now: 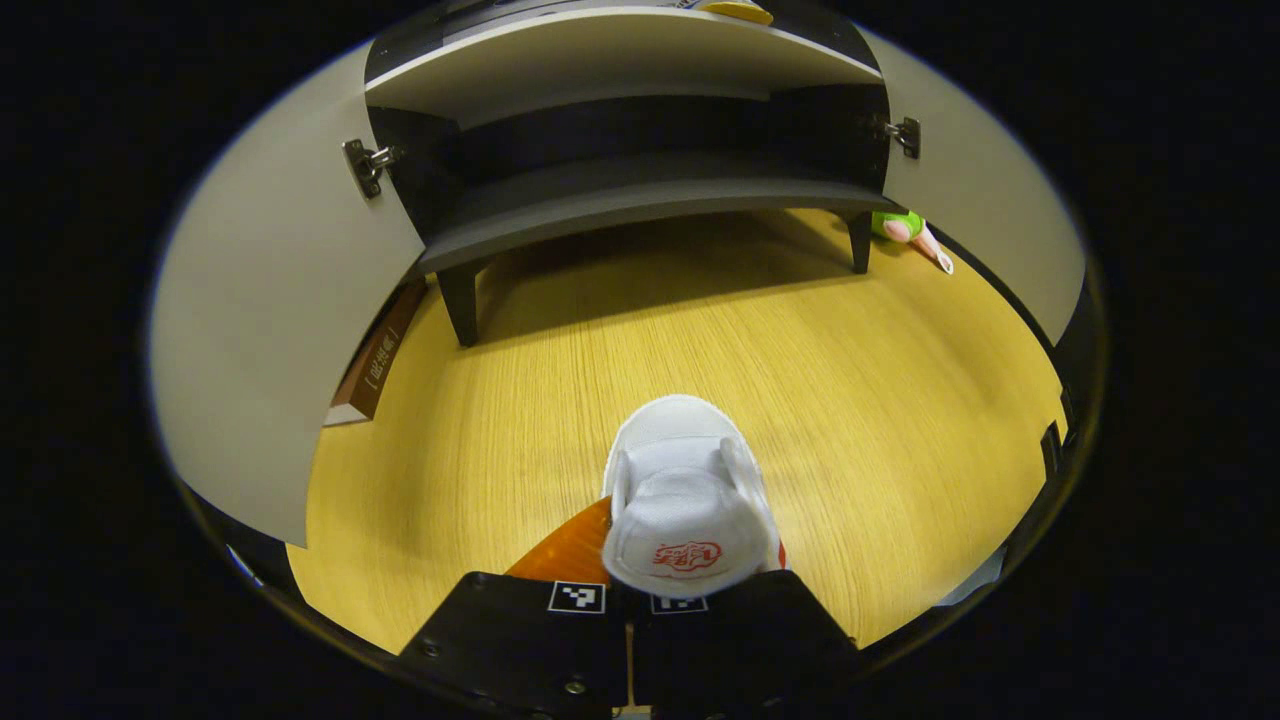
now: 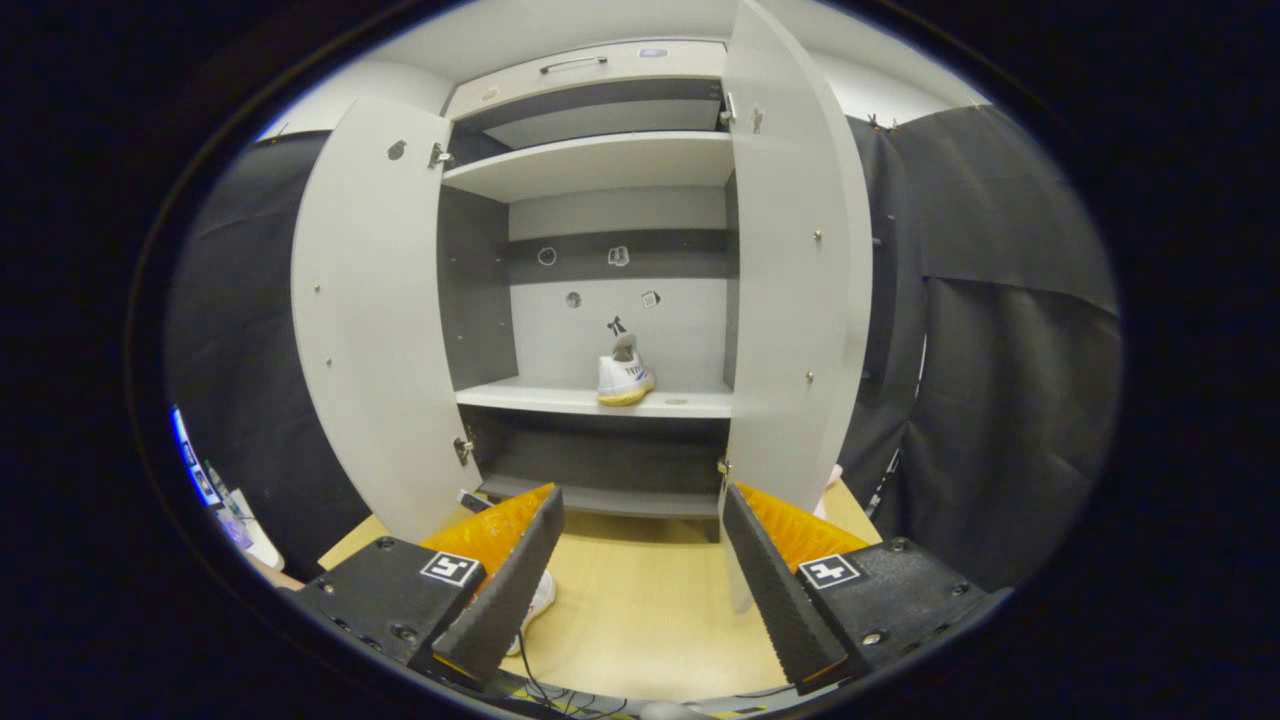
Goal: Grab one shoe with the right hand and put it into the shoe cabinet, grab the other shoe with the left hand and put it into the shoe cabinet; then close the right door with the right hand and the left door with the left hand.
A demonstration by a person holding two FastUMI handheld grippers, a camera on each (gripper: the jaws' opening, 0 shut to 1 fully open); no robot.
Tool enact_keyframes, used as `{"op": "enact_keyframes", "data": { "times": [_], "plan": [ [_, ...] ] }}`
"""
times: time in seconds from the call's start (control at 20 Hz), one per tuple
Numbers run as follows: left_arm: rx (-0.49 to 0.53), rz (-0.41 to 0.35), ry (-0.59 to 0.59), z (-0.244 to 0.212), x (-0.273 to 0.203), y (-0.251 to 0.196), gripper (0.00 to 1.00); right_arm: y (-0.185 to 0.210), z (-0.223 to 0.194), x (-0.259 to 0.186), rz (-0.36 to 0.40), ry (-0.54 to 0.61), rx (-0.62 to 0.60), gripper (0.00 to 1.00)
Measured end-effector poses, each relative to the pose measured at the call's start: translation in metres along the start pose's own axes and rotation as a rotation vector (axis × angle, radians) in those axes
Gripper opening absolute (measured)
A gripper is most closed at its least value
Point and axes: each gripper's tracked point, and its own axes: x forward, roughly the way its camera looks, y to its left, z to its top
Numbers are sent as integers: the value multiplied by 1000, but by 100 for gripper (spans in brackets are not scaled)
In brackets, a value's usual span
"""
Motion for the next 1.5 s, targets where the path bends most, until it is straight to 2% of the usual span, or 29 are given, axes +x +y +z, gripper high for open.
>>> {"op": "enact_keyframes", "data": {
  "times": [0.2, 0.55, 0.75, 0.8, 0.85, 1.0, 1.25, 1.5],
  "plan": [
    [-5, 4, -98, 61, -44, 12, 12, 7, 7, 0, 26, -28, 1, 100],
    [-53, 31, -329, 205, -127, 21, 12, 23, 30, 4, 113, -104, -22, 100],
    [-87, 89, -435, 292, -149, 26, 12, 30, 45, 14, 196, -129, -60, 100],
    [-82, 107, -471, 282, -165, 46, 12, 30, 50, 17, 215, -135, -74, 100],
    [-86, 135, -488, 331, -160, 44, 12, 30, 55, 19, 234, -141, -83, 100],
    [-104, 175, -515, 373, -149, 41, 11, 33, 65, 25, 298, -147, -99, 100],
    [-126, 212, -528, 424, -136, 53, 11, 33, 70, 34, 360, -150, -118, 100],
    [-135, 232, -502, 468, -90, 66, 11, 29, 61, 40, 382, -113, -121, 100]
  ]
}}
